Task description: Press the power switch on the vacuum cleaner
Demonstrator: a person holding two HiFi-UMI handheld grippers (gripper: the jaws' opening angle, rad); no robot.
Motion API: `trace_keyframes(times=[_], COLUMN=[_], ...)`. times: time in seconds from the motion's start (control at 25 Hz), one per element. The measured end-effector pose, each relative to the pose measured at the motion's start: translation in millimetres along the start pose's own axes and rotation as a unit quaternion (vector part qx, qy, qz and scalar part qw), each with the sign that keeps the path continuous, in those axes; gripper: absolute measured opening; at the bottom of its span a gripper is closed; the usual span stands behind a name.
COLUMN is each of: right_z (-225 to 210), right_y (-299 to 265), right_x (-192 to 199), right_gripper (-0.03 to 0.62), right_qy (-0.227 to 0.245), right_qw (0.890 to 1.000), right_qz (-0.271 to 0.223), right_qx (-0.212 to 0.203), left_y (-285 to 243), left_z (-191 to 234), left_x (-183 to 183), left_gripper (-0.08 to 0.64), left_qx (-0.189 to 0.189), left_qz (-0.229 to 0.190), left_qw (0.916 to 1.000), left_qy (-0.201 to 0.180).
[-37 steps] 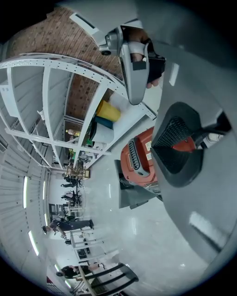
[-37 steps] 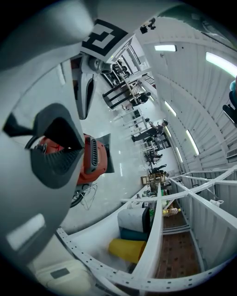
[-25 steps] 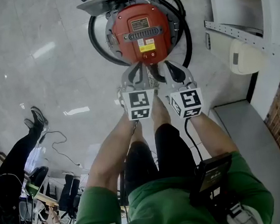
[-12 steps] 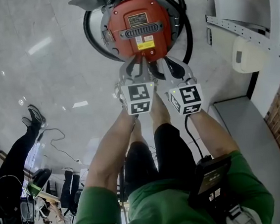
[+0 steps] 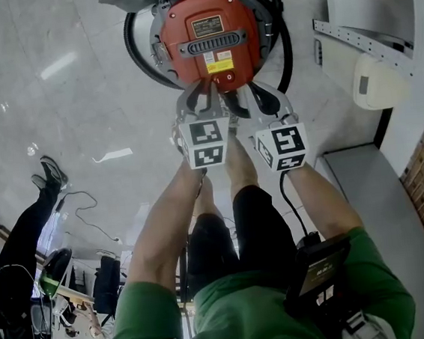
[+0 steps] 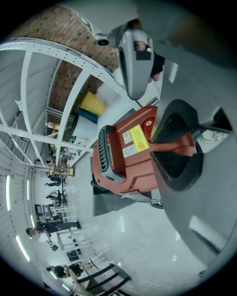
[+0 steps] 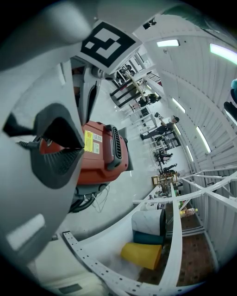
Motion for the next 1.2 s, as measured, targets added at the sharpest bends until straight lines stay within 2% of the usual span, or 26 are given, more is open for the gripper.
trace_keyframes(times=[0.12, 0.56, 1.2], right_z=[-2.8, -9.9, -11.5], right_y=[-0.5, -2.2, -2.3], right_x=[0.8, 0.9, 1.5], right_gripper=[0.005, 0.005, 0.005], right_qy=[-0.001, -0.007, -0.006], right_qw=[1.0, 1.0, 1.0], right_qz=[-0.001, -0.001, 0.001], right_qx=[0.0, 0.0, -0.005], left_y=[2.4, -1.5, -4.7], left_z=[-7.6, -9.2, -6.5], left_x=[-11.4, -7.7, -5.6], left_gripper=[0.061, 0.063, 0.061], left_qx=[0.012, 0.01, 0.006], left_qz=[-0.02, -0.006, -0.004], left_qw=[0.9997, 0.9997, 0.9993], left_qy=[0.007, -0.023, -0.037])
Point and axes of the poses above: the fingertips, and each gripper's own axes: y backward along the fingers, z to its left, x out of its underside, the point moved 1 cm from there along y, backward along the fingers, and after that the axes turned 14 degrees about y, right-handed, at the moved point
